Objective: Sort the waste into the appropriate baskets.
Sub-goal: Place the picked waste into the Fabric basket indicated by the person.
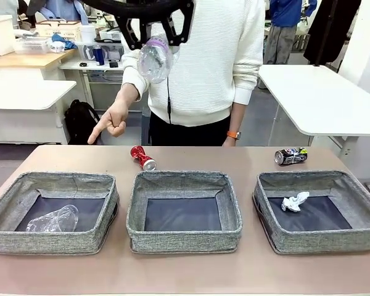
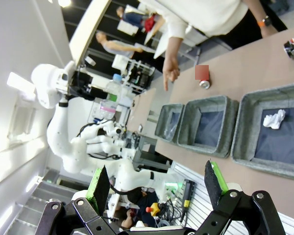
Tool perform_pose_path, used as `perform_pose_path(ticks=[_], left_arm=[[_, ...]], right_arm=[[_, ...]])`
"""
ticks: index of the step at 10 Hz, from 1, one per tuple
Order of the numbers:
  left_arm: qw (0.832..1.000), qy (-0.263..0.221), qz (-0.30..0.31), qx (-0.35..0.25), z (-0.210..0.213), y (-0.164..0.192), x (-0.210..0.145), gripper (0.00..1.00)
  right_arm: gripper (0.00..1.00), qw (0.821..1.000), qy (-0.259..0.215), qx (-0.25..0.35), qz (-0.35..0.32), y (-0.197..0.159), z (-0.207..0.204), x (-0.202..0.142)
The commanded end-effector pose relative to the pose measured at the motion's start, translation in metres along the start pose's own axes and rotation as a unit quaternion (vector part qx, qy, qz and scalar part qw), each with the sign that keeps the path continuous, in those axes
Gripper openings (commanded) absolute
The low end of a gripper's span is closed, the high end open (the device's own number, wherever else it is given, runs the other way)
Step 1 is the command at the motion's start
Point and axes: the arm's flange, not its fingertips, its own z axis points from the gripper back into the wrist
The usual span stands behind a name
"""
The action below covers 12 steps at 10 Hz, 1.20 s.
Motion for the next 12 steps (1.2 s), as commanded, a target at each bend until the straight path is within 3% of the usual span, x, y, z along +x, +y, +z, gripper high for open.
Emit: perform_pose_path(ticks=[1, 4, 6, 7, 9, 12], left_arm=[[0.996, -0.058, 0.049, 0.038, -0.027, 0.057, -0.021, 0.2], [0.993, -0.062, 0.079, 0.057, -0.078, 0.171, -0.069, 0.2], [0.994, -0.054, 0.071, 0.067, -0.131, 0.221, -0.094, 0.2], [0.992, -0.039, 0.094, 0.078, -0.157, 0.244, -0.101, 0.2], [0.989, -0.022, 0.14, 0.047, -0.192, 0.277, -0.1, 0.2], [0.983, -0.007, 0.183, -0.027, -0.215, 0.308, -0.079, 0.2]], right_arm=[[1.0, 1.0, -0.003, 0.006, 0.005, 0.001, -0.001, -0.001], [1.0, 1.0, -0.003, 0.006, 0.005, 0.001, -0.001, -0.001], [1.0, 1.0, -0.003, 0.006, 0.005, 0.001, -0.001, -0.001], [1.0, 1.0, -0.003, 0.006, 0.005, 0.001, -0.001, -0.001], [1.0, 1.0, -0.003, 0.006, 0.005, 0.001, -0.001, -0.001], [1.0, 1.0, -0.003, 0.006, 0.005, 0.001, -0.001, -0.001]])
